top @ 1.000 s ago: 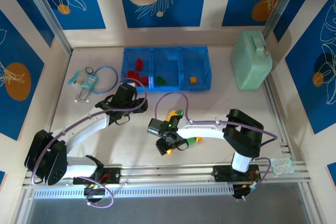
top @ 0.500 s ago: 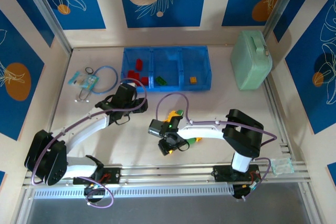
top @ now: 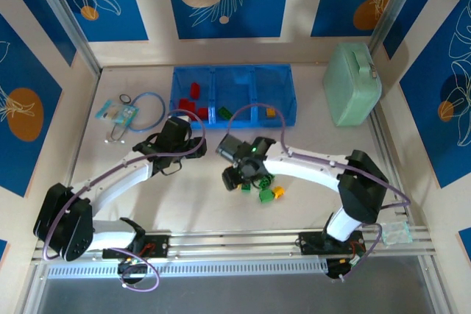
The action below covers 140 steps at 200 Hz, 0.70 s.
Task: Sort the legos into containers by color
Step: Pick up the lego from the bottom-center of the table, then place the lego in the container.
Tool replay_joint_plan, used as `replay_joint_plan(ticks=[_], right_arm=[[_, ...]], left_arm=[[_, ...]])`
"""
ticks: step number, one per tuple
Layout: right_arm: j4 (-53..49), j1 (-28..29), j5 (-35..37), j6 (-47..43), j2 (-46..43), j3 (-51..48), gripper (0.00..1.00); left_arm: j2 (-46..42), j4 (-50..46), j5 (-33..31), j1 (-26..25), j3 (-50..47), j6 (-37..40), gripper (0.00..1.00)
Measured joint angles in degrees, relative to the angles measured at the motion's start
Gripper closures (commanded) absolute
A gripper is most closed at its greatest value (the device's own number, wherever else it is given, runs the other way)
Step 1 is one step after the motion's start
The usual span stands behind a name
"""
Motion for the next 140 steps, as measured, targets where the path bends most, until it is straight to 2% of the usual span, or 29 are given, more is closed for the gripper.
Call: replay_joint_plan(ticks=[40, 79, 111, 140], right_arm=[[-0.13, -13.27, -0.15, -4.79, 0.02, 6.93, 0.40], [0.13, -25.81, -1.55, -8.59, 6.08, 16.24, 0.40], [-0.09, -32.63, -2.93, -10.60, 14.36, 23.06, 0.40], [-1.18, -35.39, -3.17, -11.43, 21.51, 29.38, 0.39]], left_arm=[[-1.75, -0.02, -0.07, -1.92, -1.53, -1.07, 0.27], [-1.84, 0.35, -0.33, -6.95, -3.28, -2.64, 0.27], [-1.53, 1.57, -0.46, -10.97, -5.14, -3.89, 0.27], [-1.38, 2.14, -0.68, -15.13, -5.35, -3.89, 0.28]])
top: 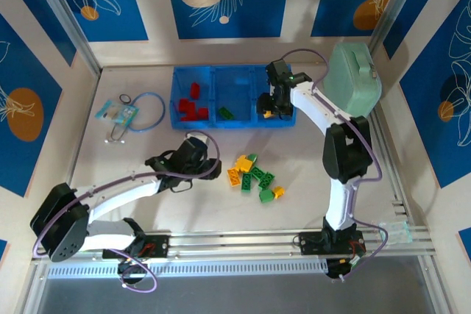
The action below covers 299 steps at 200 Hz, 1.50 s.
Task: Sort the legos into containers by color
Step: Place the lego in the container, then pick up the lego from the middle-left of the table.
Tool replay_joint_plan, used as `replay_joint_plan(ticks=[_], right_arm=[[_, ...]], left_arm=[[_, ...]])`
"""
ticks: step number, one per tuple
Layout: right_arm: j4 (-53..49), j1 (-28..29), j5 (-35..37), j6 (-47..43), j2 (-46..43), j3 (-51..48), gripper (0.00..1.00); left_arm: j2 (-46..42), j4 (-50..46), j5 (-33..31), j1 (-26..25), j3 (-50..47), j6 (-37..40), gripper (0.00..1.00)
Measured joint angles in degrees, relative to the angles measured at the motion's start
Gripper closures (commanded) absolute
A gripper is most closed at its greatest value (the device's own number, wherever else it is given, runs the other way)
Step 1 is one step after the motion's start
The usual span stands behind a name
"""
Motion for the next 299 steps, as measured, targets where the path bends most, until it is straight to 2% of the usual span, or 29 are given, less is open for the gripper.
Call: replay_joint_plan(ticks=[43, 76, 124, 178, 231, 299], right_arm=[[-0.28, -1.79, 0.00, 0.81, 4.72, 4.31, 0.27], [-0.42, -1.70, 0.83, 1.14, 4.57, 4.79, 0.23], [-0.28, -1.57, 1.90, 1.07, 0.81, 3.15, 0.19], [1.20, -1.75, 1.68, 1.25, -7.04, -1.53, 0.20], [4.39, -0.74, 0.61, 2.67, -17.11, -10.82, 0.21], [6.62, -0.04, 0.39, 4.48, -22.03, -19.87, 0.21]], left_arm=[[3.39, 0.09, -1.31, -7.56, 2.54, 0.50, 0.32], [6.43, -0.46, -2.10, -12.17, 5.27, 0.94, 0.33], [13.84, -0.76, -2.08, -16.20, 10.29, 0.94, 0.33], [18.53, -1.29, -0.74, -17.99, 13.73, 0.39, 0.43], [23.82, -2.84, 0.76, -18.21, 15.82, -1.92, 0.47], [31.10, -6.88, 1.62, -18.21, 21.33, -4.07, 0.47]])
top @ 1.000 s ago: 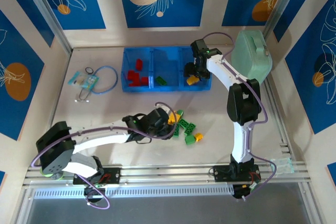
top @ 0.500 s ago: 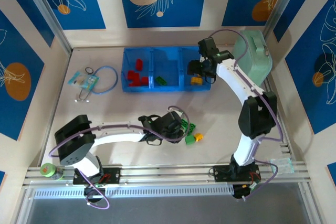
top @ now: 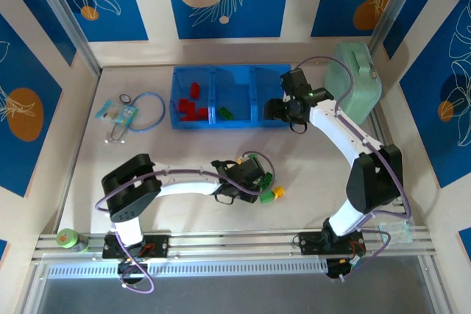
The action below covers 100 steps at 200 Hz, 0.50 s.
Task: Sort the legos into containers by color
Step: Pick up the lego from the middle-left of the table.
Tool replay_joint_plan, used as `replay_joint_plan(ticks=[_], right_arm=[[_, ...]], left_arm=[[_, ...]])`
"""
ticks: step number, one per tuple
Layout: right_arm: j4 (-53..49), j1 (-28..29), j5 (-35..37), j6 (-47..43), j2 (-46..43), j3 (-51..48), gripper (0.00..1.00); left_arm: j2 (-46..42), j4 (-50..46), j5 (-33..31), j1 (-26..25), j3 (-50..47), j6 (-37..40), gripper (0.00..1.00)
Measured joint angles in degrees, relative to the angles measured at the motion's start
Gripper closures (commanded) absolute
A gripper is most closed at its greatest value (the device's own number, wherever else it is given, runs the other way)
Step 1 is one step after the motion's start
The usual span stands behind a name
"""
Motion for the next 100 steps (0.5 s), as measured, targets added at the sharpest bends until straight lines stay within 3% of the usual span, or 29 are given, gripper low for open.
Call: replay_joint_plan(ticks=[21, 100], right_arm=[[0.61, 0.00, 0.00, 0.33, -1.27, -1.31, 0.22], [2.78, 0.00, 0.13, 1.40, -4.07, -4.92, 0.23]], left_arm=[[1.46, -1.64, -0.04, 0.02, 1.57, -0.70, 0.47], [4.11, -6.82, -2.58, 1.81, 5.95, -1.44, 0.65]])
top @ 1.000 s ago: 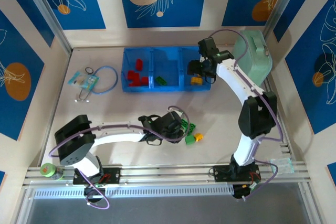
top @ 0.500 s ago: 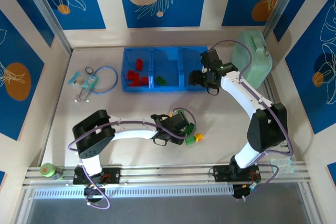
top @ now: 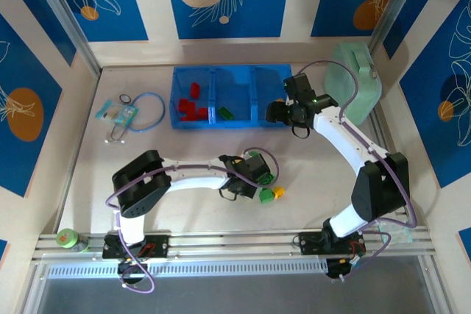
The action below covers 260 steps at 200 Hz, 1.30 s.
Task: Sort the legos into containers by color
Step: Pick up the lego from the middle-left of the table, then place the lego in the container.
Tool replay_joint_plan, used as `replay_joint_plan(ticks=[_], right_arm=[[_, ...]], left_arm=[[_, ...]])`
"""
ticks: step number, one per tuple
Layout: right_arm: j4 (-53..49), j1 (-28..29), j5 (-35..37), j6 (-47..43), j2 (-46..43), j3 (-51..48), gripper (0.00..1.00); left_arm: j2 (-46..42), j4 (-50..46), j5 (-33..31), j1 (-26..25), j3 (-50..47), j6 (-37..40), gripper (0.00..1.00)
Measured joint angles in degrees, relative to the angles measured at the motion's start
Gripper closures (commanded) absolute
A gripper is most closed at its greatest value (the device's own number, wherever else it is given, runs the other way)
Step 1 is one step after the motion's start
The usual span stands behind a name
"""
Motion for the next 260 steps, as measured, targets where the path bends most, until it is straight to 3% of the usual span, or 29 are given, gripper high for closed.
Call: replay_joint_plan(ticks=[59, 122, 189, 260], right_arm=[[0.96, 0.04, -0.04, 1.20, -1.42, -5.11, 0.23], [2.01, 0.66, -0.13, 3.06, -5.86, -12.48, 0.23], [2.25, 1.88, -0.20, 4.55, -12.55, -19.65, 0.23], [1.18, 7.10, -0.17, 5.18, -18.38, -22.75, 0.24]], left_arm=[[-1.20, -2.40, -2.75, 0.39, -0.04, 0.90, 0.68], [-10.27, -3.80, -4.39, 2.08, -0.20, 2.27, 0.68], [-11.56, -3.67, -2.80, 15.89, 3.04, 8.44, 0.68], [2.73, -3.45, 1.16, 26.60, 25.07, 14.78, 0.68]])
